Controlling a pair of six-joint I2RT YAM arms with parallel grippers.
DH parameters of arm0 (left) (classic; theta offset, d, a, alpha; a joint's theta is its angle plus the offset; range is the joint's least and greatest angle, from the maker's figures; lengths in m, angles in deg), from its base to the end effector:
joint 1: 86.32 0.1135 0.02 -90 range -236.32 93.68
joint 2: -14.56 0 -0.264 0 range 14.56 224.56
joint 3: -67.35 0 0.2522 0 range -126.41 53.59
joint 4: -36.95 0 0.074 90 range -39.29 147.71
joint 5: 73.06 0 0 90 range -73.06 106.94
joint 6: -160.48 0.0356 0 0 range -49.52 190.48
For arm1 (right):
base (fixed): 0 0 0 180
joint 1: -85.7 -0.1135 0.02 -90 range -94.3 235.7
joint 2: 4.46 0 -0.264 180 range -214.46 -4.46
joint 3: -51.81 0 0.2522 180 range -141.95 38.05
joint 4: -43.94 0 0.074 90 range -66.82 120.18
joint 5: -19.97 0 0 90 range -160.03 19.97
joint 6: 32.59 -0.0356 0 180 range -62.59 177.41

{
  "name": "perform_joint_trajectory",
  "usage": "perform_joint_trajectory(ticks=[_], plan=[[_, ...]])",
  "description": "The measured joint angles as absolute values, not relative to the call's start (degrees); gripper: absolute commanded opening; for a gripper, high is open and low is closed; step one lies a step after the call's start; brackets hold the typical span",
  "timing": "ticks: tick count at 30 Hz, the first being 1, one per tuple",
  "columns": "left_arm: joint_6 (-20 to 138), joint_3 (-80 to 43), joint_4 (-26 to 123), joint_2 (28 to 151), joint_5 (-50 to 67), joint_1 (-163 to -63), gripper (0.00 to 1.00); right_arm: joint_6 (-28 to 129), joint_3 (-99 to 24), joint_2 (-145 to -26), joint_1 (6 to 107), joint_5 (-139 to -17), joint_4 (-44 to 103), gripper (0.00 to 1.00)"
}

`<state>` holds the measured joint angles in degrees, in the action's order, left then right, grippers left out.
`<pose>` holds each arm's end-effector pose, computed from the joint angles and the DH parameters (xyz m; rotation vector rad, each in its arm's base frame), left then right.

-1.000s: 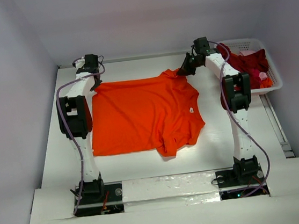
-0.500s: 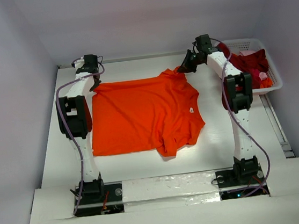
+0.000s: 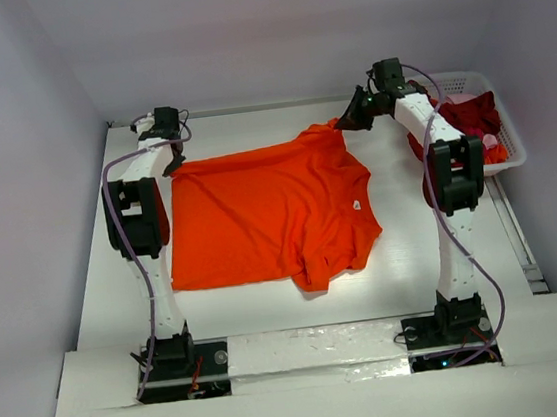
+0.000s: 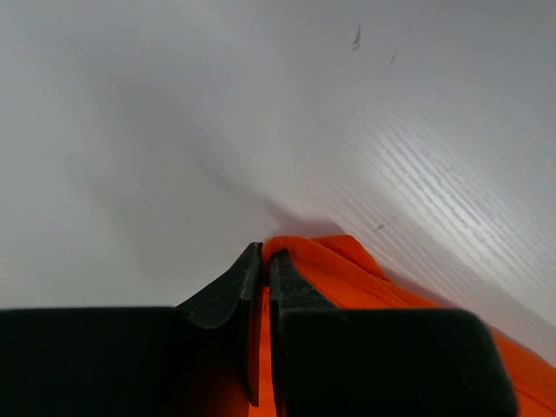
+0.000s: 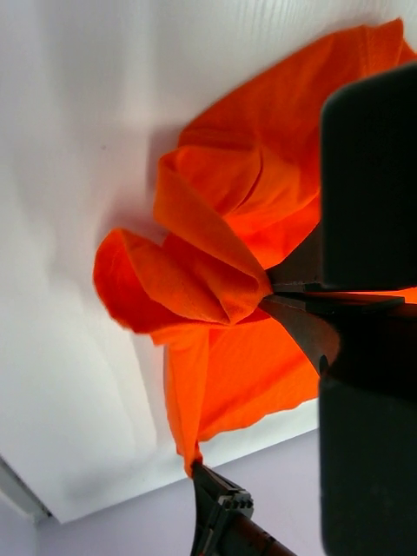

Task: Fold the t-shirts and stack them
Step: Fold the flattened tshirt in 1/3 of the way

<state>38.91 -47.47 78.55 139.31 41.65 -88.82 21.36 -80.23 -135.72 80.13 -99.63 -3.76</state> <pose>0.4852 -0.0063 0.2037 -0.7701 2.2485 0.2541 0.5138 0.0678 0.2387 0.3978 2.4328 0.9494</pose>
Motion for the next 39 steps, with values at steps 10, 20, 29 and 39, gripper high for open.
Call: perform_joint_trajectory(ticks=[10, 20, 29, 39], plan=[[38.91, -45.0, 78.85, 137.89, 41.63, -88.82, 0.0, 21.38, -75.7, -134.92, 80.4, -98.58, -3.34, 0.0], [38.91, -44.91, 78.81, 135.46, 41.89, -88.82, 0.0, 21.36, -72.82, -131.07, 80.42, -97.8, -1.79, 0.0], [38.89, -43.36, 78.85, 135.2, 42.02, -88.84, 0.0, 21.34, -69.01, -128.23, 80.5, -97.6, -0.68, 0.0], [38.89, -42.49, 78.94, 132.6, 42.11, -88.84, 0.0, 21.4, -66.87, -126.22, 80.5, -97.18, -0.59, 0.0]])
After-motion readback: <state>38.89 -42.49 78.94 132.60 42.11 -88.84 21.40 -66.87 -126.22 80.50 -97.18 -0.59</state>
